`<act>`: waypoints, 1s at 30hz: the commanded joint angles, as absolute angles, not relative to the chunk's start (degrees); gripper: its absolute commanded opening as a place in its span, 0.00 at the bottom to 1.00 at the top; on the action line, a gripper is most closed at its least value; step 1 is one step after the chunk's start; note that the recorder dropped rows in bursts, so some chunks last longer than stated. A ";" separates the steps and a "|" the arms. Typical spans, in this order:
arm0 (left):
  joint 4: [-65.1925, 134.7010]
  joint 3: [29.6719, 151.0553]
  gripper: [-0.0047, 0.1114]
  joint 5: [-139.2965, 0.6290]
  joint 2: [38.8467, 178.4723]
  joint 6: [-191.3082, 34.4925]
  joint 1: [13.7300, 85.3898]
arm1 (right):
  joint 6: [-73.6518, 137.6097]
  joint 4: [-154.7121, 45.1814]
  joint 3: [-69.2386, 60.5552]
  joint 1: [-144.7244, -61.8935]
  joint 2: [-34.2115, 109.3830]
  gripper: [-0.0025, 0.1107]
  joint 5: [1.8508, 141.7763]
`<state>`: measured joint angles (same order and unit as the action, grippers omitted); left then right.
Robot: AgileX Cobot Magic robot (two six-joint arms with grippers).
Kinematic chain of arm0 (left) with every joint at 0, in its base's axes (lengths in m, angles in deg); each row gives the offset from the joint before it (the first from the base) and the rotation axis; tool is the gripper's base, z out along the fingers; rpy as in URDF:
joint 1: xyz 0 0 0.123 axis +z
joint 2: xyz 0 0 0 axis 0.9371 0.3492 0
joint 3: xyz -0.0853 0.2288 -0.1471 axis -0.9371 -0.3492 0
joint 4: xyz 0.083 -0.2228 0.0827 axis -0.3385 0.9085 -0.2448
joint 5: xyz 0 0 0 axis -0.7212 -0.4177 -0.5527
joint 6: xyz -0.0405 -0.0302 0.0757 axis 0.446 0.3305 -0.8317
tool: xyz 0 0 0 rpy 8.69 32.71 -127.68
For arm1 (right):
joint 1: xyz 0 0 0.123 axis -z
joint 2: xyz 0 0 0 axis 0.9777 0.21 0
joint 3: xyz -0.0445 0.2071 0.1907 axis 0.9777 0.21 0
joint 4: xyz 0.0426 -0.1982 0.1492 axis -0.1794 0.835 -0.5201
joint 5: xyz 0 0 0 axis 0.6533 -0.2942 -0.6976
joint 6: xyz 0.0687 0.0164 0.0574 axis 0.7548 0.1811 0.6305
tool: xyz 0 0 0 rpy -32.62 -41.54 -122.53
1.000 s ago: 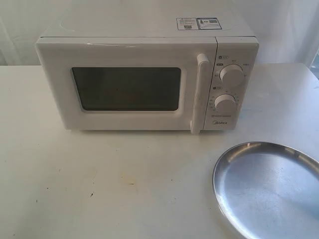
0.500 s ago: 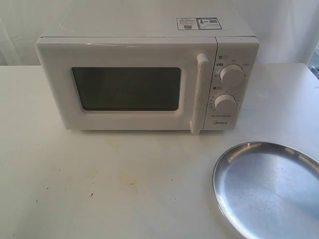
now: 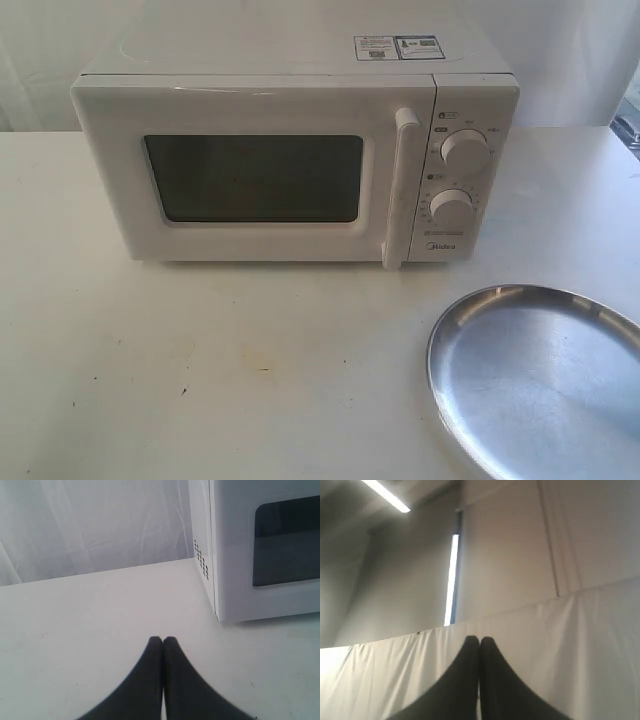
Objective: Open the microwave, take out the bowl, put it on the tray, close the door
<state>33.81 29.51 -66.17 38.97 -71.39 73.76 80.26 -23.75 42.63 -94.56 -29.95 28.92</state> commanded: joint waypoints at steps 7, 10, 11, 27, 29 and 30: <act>34.26 29.67 0.04 -65.96 38.85 -71.39 73.53 | 92.26 4.39 22.92 -94.48 4.81 0.02 26.55; 34.26 29.67 0.04 -65.96 38.85 -71.39 73.53 | 93.31 6.42 22.92 -94.34 17.77 0.02 18.35; 34.26 29.67 0.04 -65.96 38.85 -71.39 73.53 | 93.64 7.65 22.80 -94.34 20.97 0.02 15.46; 34.26 29.67 0.04 -65.96 38.85 -71.39 73.53 | 81.83 20.62 22.37 -83.48 52.15 0.02 4.54; 34.26 29.67 0.04 -65.96 38.85 -71.39 73.53 | 80.82 20.74 22.37 -83.48 53.75 0.02 5.13; 34.26 29.67 0.04 -65.96 38.85 -71.39 73.53 | 79.95 20.57 22.37 -83.48 54.53 0.02 5.13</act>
